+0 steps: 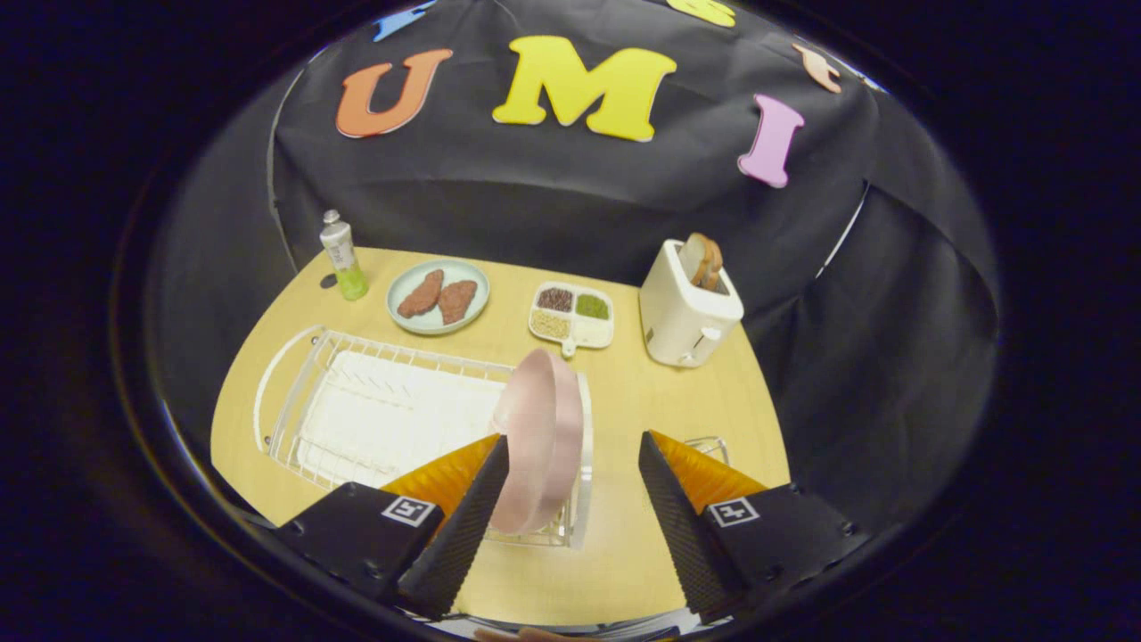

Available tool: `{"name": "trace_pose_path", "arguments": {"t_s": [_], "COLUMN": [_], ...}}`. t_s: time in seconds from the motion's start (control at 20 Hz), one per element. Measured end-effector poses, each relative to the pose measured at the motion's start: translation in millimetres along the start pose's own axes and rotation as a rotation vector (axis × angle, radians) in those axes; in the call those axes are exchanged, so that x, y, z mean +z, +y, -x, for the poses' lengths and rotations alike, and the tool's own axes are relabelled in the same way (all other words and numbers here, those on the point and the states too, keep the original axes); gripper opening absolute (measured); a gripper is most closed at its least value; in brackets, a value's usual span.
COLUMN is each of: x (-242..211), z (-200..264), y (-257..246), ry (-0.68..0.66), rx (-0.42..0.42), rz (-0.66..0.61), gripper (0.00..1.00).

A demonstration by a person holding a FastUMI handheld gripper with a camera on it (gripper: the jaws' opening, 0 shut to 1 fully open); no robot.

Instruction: Take the plate from the dish rack, then take the spoon from the basket and place it into the plate.

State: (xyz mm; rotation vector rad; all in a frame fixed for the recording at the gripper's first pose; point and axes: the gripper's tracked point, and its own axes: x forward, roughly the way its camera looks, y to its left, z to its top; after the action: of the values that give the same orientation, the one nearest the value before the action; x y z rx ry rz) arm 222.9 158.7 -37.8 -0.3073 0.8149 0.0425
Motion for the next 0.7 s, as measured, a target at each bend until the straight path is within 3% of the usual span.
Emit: {"name": "trace_pose_path", "arguments": {"t_s": [0.15,0.25,0.35,0.55,0.6,0.7], "x": [13,18,15,7,6,3], "z": [-21,-34,-44,-56,-55,-54], "y": [1,-1,11,19,21,14], "ry": [0.052,0.077,0.120,0.197,0.202,0.210], "rx": [-0.017,-0.049,-0.017,0.004,0.012,-0.031], "rz": [-0.021,-0.033,-0.015,-0.030,-0.022,-0.011], "gripper": [0.91,0.82,0.74,0.54,0.39,0.32]}}
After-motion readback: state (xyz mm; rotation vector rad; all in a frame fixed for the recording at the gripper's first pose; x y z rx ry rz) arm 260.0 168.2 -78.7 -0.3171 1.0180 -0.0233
